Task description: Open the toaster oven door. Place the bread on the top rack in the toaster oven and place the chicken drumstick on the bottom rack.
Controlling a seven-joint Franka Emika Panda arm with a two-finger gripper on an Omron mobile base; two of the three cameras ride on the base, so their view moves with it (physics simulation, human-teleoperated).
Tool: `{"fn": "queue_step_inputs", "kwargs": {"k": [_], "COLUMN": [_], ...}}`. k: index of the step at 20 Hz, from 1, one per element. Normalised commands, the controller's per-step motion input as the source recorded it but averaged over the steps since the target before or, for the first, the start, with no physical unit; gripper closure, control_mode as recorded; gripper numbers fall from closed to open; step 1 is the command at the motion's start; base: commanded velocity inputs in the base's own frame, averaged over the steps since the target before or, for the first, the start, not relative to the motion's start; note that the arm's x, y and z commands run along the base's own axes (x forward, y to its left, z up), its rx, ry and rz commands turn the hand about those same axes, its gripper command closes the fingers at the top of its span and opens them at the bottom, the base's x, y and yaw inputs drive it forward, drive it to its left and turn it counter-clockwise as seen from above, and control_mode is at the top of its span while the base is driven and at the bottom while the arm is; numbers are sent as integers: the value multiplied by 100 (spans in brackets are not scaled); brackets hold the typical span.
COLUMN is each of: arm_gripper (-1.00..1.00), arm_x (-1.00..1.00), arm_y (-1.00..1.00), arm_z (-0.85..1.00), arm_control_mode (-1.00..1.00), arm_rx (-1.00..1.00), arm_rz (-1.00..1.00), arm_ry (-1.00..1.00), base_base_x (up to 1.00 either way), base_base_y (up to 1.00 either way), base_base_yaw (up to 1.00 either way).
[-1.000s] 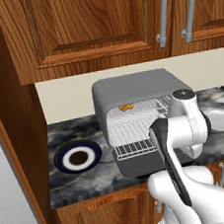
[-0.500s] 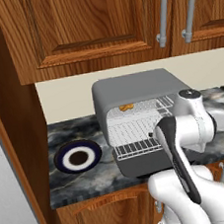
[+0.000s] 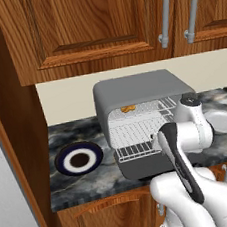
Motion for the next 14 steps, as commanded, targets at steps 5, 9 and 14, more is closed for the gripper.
{"fn": "queue_step_inputs", "kwargs": {"k": [5,9,14], "arm_gripper": [-100,-100,-100], "arm_x": [70,86,62], "arm_y": [0,1,0], "arm_z": [-4,0,-2], "arm_control_mode": [-100,-100,-100], "arm_rx": [0,0,-2], "arm_rz": [14,3,2], "arm_ry": [-2,-5,-14], "base_base_x": [0,0,0], "base_base_y": [0,0,0], "base_base_yaw": [0,0,0]}}
